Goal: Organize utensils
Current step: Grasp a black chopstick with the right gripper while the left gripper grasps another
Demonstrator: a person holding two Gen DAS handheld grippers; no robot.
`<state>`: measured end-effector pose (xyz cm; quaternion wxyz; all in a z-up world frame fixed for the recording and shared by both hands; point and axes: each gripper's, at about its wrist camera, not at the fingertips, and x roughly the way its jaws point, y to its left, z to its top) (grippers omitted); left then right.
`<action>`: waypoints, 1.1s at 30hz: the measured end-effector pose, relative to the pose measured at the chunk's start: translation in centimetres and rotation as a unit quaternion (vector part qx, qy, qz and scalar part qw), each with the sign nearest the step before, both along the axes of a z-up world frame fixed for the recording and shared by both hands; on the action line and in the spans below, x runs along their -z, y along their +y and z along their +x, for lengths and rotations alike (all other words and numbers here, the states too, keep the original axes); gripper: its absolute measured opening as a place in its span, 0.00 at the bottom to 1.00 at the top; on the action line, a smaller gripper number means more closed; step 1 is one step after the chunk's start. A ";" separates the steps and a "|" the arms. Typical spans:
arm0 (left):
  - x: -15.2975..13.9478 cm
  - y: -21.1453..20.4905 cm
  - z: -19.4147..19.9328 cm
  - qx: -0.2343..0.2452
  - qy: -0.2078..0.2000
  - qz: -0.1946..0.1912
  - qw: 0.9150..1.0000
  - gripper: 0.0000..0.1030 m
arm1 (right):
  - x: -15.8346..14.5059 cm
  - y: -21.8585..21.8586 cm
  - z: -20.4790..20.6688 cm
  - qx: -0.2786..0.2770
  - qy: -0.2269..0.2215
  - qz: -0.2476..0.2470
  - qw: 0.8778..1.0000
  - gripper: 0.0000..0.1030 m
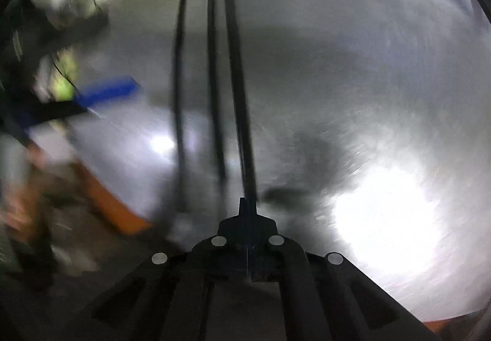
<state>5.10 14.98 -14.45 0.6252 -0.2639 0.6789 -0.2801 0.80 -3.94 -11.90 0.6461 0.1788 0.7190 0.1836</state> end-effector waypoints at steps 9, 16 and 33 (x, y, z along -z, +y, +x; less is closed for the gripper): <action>1.3 -2.4 -0.7 0.012 0.018 0.000 1.000 0.92 | -0.7 1.1 -0.7 -0.026 -0.035 -0.072 0.996 0.05; 0.8 -1.8 0.0 -0.004 0.010 0.016 1.000 0.92 | 0.4 2.1 -1.3 -0.008 -0.026 -0.068 0.997 0.34; 1.0 1.5 0.1 -0.019 0.013 0.010 1.000 0.92 | 0.9 6.2 -0.6 -0.055 -0.090 -0.206 0.973 0.30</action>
